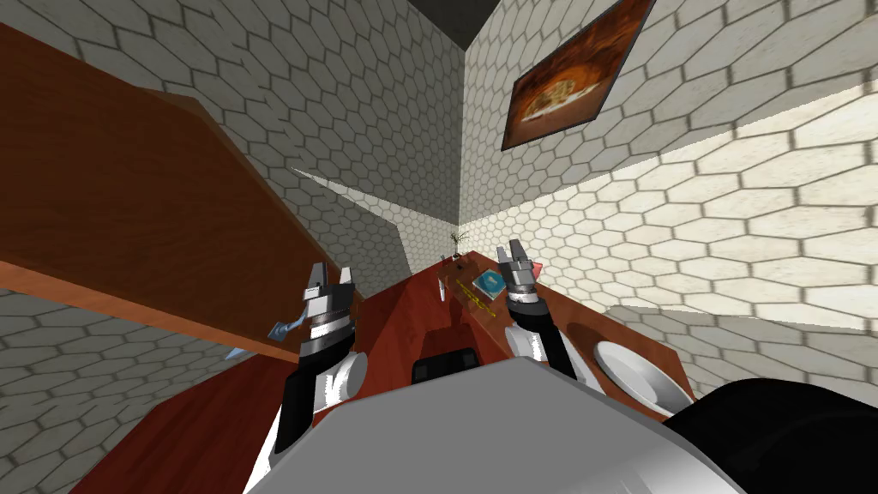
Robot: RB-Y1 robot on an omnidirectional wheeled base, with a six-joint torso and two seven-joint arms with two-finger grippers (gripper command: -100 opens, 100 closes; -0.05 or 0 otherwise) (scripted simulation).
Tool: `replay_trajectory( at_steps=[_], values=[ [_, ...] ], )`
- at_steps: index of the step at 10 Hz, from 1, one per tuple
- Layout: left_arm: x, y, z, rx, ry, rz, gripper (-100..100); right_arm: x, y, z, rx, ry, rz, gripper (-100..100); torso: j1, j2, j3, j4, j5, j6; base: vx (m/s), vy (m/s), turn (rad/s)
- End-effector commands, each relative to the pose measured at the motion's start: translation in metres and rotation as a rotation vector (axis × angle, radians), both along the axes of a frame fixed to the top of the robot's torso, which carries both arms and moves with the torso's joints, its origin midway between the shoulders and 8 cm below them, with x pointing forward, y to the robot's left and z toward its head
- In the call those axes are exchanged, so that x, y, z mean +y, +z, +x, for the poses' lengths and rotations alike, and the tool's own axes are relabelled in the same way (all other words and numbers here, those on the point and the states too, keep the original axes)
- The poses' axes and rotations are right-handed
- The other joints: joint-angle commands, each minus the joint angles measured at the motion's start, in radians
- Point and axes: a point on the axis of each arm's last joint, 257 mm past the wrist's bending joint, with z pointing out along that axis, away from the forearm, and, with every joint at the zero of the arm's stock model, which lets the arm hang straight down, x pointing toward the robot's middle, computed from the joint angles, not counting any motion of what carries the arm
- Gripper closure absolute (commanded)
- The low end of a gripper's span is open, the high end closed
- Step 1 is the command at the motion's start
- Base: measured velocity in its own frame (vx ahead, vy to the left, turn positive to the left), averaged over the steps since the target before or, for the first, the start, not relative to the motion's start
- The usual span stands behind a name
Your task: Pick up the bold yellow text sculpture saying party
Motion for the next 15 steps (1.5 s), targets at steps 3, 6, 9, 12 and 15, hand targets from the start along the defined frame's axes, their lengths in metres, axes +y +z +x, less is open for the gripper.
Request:
replay_trajectory(
  at_steps=[3, 6, 9, 12, 15],
  values=[
    [0.000, 0.000, 0.000, 0.000, 0.000, 0.000, 0, -0.006, -0.048, 0.017, 0.126, -0.034, -0.099, -100, 0.001, -0.005, -0.003, -0.001, 0.000, 0.000, 0.086, 0.018, 0.085],
    [0.000, 0.000, 0.000, 0.000, 0.000, 0.000, 0, -0.017, -0.098, 0.028, 0.251, -0.069, -0.198, -100, 0.000, -0.008, -0.005, -0.002, 0.000, 0.000, 0.119, 0.018, 0.089],
    [0.000, 0.000, 0.000, 0.000, 0.000, 0.000, 0, -0.028, -0.140, 0.032, 0.351, -0.094, -0.275, -100, 0.002, -0.006, -0.004, -0.001, 0.000, 0.000, 0.093, 0.038, 0.086],
    [0.000, 0.000, 0.000, 0.000, 0.000, 0.000, 0, -0.041, -0.189, 0.031, 0.467, -0.119, -0.359, -100, 0.001, -0.006, -0.004, -0.001, 0.000, 0.000, 0.104, 0.025, 0.088],
    [0.000, 0.000, 0.000, 0.000, 0.000, 0.000, 0, -0.059, -0.248, 0.023, 0.606, -0.139, -0.447, -100, 0.002, -0.007, -0.004, -0.002, 0.000, 0.000, 0.119, 0.035, 0.095]
  ],
)
